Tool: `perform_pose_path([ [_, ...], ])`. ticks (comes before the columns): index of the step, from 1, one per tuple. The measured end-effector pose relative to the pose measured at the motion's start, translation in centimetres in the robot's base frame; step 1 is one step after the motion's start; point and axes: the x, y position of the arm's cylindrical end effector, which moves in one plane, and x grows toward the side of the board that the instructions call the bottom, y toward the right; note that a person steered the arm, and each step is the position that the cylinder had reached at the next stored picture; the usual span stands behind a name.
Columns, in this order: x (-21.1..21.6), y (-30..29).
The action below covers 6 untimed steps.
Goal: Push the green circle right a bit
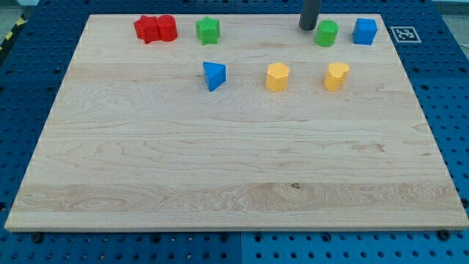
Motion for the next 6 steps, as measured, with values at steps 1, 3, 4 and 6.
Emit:
perform_pose_path([
  [1, 0.7, 1.8],
  [3, 2.5, 3.6],
  [4, 2.5, 0.7],
  [6, 6.0, -0.7],
])
